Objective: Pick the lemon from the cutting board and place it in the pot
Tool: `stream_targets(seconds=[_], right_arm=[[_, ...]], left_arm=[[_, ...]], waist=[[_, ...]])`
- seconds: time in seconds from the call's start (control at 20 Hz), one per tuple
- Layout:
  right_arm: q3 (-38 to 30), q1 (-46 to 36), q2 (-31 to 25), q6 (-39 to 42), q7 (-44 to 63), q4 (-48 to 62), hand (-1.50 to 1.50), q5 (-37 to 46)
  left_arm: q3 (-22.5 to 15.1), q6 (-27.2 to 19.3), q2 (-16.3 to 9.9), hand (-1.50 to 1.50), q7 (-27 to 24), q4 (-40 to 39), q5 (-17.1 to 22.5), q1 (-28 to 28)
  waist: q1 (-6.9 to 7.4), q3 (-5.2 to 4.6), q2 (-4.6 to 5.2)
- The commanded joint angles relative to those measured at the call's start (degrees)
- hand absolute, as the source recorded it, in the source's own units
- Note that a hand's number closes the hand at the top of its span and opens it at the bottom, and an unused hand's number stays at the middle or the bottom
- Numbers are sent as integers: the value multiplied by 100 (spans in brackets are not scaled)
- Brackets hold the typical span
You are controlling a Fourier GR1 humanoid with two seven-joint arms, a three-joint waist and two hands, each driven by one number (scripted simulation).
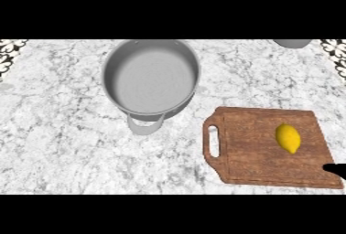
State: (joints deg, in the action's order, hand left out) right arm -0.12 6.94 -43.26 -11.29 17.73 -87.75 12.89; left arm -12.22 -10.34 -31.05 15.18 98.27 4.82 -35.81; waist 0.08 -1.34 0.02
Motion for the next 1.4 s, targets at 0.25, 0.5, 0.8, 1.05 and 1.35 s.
stream_targets(seconds=[0.25, 0.5, 0.8, 1.05, 1.35], right_arm=[[782, -430, -520, 1781, 1719, 67, -150, -259], [1050, -863, -375, 2382, 2579, 8, -150, -609], [1167, -1550, -307, 2866, 3326, 108, -150, -878], [1319, -1944, -280, 3165, 3839, 349, -150, -896], [1620, -2246, 30, 3217, 4155, 475, -150, -937]], left_arm=[[505, -296, 245, 0, -778, 529, -48, 1497], [355, -313, 377, 0, -801, 452, -148, 1611], [426, -251, 360, 0, -753, 431, -107, 1792], [483, -232, 348, 0, -844, 321, -118, 1807], [566, -226, 378, 0, -802, 290, -42, 1846]], waist=[[166, 59, 55], [161, 80, 48], [160, 93, 56], [159, 100, 55], [62, 102, 35]])
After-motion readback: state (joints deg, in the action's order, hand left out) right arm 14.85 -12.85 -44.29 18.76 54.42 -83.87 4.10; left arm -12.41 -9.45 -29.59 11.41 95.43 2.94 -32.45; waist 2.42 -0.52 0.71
